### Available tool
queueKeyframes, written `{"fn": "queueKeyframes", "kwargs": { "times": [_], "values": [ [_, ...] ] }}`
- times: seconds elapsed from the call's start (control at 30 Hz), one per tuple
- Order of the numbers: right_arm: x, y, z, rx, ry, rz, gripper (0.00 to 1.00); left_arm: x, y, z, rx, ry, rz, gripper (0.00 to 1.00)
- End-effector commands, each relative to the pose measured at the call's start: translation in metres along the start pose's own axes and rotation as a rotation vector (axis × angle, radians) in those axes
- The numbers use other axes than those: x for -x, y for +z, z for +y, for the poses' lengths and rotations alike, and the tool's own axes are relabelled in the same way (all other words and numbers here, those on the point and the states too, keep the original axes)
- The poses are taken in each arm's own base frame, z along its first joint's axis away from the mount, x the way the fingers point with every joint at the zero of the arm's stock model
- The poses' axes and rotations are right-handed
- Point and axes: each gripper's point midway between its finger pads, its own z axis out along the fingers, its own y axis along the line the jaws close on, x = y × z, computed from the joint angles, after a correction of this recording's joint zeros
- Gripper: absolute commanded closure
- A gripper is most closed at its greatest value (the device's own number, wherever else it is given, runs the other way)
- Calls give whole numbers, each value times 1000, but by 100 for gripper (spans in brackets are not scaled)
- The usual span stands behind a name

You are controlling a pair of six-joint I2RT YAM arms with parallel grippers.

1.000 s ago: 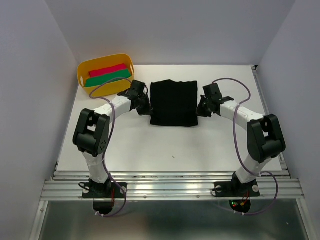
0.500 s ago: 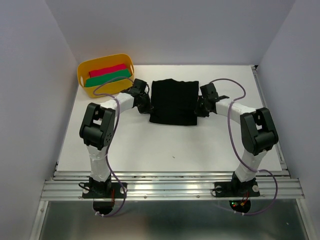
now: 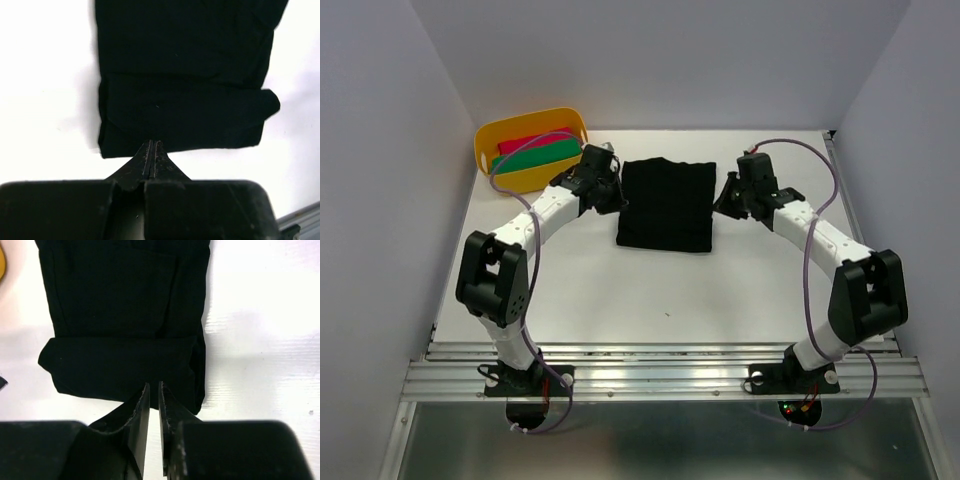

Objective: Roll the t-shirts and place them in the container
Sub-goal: Roll the T-shirt to the center of the board.

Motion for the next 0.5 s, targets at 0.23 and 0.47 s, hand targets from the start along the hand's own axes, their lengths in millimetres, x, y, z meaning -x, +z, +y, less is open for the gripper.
{"fn": "queueKeyframes", "kwargs": {
  "times": [0.23,0.47],
  "values": [
    [-30,38,35,134,49,114,93,-29,34,-37,-131,-26,66,100],
    [-44,82,12,26,73,135,96,-26,80,-28,-93,-21,51,100]
  ]
}}
